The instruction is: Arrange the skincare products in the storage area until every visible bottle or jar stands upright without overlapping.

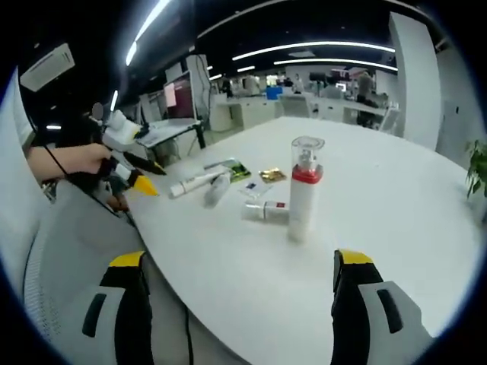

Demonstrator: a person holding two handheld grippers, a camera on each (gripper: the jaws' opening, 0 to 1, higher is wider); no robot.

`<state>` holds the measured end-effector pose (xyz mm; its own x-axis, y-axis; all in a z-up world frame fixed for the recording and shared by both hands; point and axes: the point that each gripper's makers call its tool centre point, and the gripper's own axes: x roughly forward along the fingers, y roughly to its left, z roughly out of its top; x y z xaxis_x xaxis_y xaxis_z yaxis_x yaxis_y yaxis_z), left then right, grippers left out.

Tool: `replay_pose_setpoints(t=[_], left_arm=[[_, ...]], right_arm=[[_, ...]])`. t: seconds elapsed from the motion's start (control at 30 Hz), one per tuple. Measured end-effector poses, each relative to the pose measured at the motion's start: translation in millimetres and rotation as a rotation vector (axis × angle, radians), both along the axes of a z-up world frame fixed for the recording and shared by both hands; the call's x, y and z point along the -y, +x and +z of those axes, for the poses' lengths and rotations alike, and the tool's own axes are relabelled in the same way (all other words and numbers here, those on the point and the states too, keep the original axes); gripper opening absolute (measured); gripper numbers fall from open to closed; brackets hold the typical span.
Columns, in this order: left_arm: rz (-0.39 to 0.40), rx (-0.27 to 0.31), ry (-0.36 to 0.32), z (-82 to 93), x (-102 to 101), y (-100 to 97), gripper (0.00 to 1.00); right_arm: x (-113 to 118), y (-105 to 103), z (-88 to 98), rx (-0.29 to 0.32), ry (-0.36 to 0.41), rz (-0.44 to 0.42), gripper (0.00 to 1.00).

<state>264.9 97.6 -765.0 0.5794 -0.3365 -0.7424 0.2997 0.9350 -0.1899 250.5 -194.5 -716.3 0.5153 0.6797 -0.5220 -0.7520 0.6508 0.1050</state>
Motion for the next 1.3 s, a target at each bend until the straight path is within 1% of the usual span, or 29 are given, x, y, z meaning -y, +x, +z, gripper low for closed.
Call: replay_pose_setpoints(t=[0.03, 0.17, 0.33, 0.4, 0.53, 0.57, 0.6, 0.67, 0.73, 0.83, 0.9, 1.07, 1.17, 1.3], left_arm=[[0.000, -0.017, 0.016, -2.6, -2, 3.1, 0.91], [0.005, -0.037, 0.036, -3.6, -4, 7.7, 0.89], [0.005, -0.085, 0.072, -9.8, -9, 14.6, 0.86], [-0.002, -0.108, 0.091, -18.7, -13, 21.7, 0.84], [-0.007, -0.144, 0.118, -24.6, -16, 24.3, 0.81], [-0.008, -0.153, 0.123, -30.2, -18, 30.2, 0.80], [-0.008, -0.157, 0.126, -32.0, -19, 32.8, 0.80], [-0.001, -0.171, 0.141, -32.2, -22, 34.2, 0.77], [0.003, -0.185, 0.155, -39.8, -26, 44.5, 0.74], [-0.004, -0.201, 0.171, -42.8, -27, 52.6, 0.68], [-0.007, -0.221, 0.183, -47.2, -33, 60.3, 0.65], [-0.015, -0.269, 0.209, -54.9, -39, 69.9, 0.61], [-0.008, -0.300, 0.234, -60.2, -45, 74.6, 0.60], [-0.020, -0.326, 0.250, -64.4, -47, 81.2, 0.56]], right_arm=[[0, 0, -0.3, -0.001, -0.001, -0.003, 0.99], [2, 2, -1.5, -0.011, -0.001, -0.014, 0.99], [3, 2, -4.3, -0.027, 0.002, -0.022, 0.99], [4, 2, -5.4, -0.030, -0.002, -0.024, 0.99], [5, 3, -7.2, -0.038, -0.002, -0.031, 0.99], [6, 3, -7.6, -0.041, -0.001, -0.033, 0.99], [6, 3, -7.9, -0.043, 0.000, -0.036, 0.99], [6, 3, -8.3, -0.045, 0.001, -0.039, 0.99], [7, 3, -9.1, -0.049, 0.001, -0.043, 0.99], [8, 4, -9.9, -0.055, 0.000, -0.048, 0.99], [9, 4, -10.4, -0.058, 0.001, -0.053, 0.99], [12, 7, -10.9, -0.061, 0.005, -0.069, 0.99], [13, 7, -11.1, -0.063, 0.008, -0.080, 0.99], [15, 8, -11.5, -0.068, 0.011, -0.089, 0.99]])
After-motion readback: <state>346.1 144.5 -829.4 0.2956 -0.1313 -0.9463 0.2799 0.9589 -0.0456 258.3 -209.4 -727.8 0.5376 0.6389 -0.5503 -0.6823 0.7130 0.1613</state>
